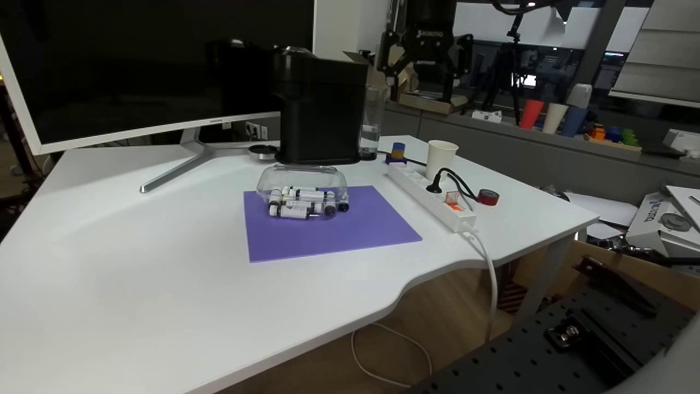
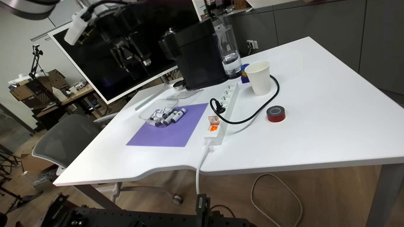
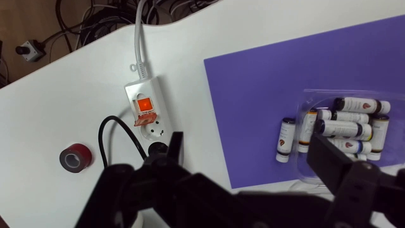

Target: Put the bottle in the clear bowl

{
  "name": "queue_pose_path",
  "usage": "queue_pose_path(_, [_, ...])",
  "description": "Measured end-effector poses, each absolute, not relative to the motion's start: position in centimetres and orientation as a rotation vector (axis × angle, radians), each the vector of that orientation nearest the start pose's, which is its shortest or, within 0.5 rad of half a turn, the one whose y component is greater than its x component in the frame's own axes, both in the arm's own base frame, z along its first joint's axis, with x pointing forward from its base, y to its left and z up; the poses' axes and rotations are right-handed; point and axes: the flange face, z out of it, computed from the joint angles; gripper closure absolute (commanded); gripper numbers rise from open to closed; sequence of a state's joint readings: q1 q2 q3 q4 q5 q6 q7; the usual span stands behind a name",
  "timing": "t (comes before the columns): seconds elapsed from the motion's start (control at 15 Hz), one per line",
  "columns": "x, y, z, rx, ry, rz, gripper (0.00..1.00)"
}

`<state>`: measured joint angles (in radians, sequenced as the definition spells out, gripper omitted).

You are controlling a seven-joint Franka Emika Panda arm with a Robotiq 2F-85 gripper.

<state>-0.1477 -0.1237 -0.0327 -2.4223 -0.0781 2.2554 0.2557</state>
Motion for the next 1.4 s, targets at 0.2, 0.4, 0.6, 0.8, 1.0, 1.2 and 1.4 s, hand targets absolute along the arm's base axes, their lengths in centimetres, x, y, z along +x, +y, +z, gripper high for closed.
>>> queue_pose_path(0.2, [47.4,-12.0,32.5,-3.109,0.650,0.111,0.00])
queue_pose_path(0.4, [49.9,-13.8,29.3,-3.094,0.617,0.187,0.00])
queue_pose_path(0.6, [52.8,-13.7,25.9,-3.081,0.555,0.244,0.00])
queue_pose_path(0.8, [55.3,-12.4,22.7,-3.042,0.483,0.275,0.00])
queue_pose_path(1.0, [56.9,-11.1,19.7,-3.015,0.411,0.329,0.00])
queue_pose_path(1.2, [57.7,-10.7,18.3,-3.004,0.381,0.388,0.00])
queue_pose_path(1.4, [57.8,-10.8,18.2,-3.005,0.383,0.385,0.00])
